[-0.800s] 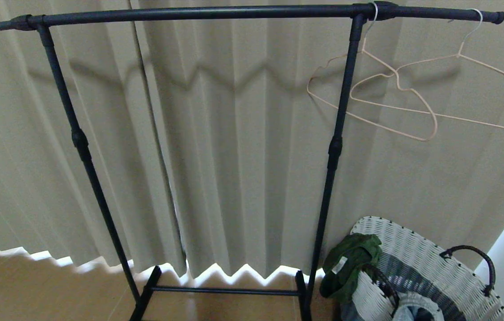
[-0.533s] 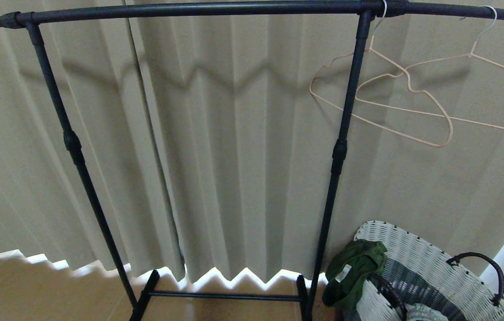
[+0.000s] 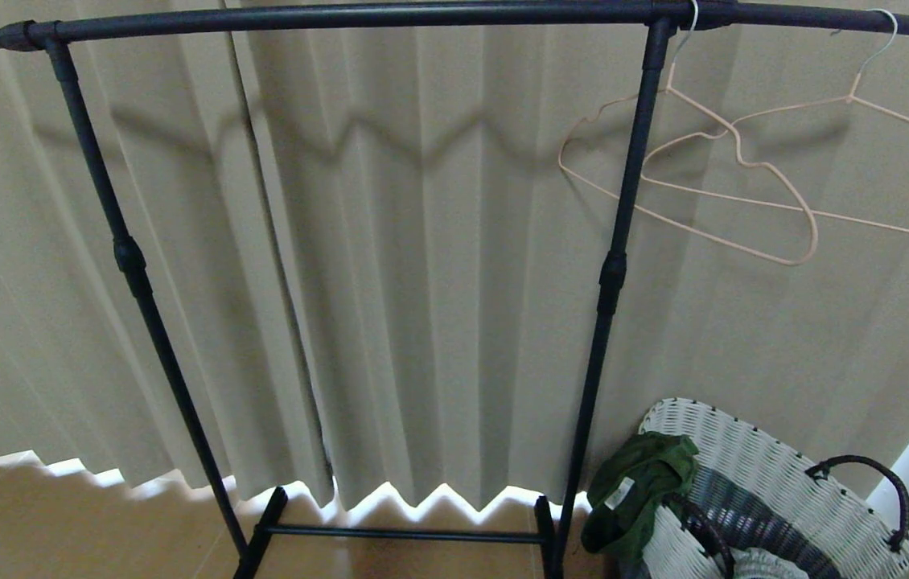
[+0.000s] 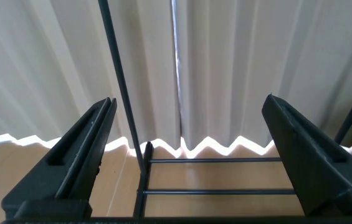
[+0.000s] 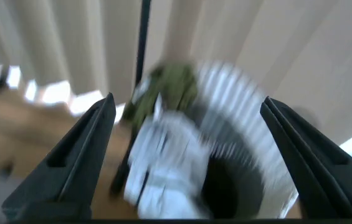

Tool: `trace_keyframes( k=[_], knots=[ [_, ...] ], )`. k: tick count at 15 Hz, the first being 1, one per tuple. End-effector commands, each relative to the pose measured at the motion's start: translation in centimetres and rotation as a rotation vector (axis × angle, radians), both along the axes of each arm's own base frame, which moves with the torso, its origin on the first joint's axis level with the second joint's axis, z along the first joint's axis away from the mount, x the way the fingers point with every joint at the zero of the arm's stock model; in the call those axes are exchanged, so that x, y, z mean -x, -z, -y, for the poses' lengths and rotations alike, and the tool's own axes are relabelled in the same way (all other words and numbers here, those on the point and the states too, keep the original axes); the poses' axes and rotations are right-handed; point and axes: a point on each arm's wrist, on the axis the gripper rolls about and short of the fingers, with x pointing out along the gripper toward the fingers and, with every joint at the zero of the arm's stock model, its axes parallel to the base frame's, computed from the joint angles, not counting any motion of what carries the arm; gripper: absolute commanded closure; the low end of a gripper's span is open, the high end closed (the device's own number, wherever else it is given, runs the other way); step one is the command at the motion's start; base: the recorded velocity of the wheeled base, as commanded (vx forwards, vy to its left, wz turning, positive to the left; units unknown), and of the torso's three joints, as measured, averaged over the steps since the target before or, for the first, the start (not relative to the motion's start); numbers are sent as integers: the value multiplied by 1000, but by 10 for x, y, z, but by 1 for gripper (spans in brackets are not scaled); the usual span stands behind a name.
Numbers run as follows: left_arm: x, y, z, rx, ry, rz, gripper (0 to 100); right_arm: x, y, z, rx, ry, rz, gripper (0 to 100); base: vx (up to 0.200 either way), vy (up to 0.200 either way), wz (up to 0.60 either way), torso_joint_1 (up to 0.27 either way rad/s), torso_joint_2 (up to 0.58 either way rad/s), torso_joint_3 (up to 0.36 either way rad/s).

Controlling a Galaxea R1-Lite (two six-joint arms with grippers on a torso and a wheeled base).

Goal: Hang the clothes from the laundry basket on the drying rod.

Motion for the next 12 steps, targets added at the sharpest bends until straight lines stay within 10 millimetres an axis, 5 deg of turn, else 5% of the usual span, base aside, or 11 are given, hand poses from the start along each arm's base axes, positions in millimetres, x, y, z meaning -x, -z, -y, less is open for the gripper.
trace_keyframes(
  k=[1,9,12],
  knots=[
    [0,0,0,0,-1,1,0,-33,1,-4,55,-79,-367,0,0,0,0,0,0,0],
    [0,0,0,0,-3,2,0,-90,7,-8,271,-99,-680,0,0,0,0,0,0,0],
    [0,0,0,0,-4,2,0,-129,29,-9,337,-31,-815,0,0,0,0,0,0,0]
  ],
)
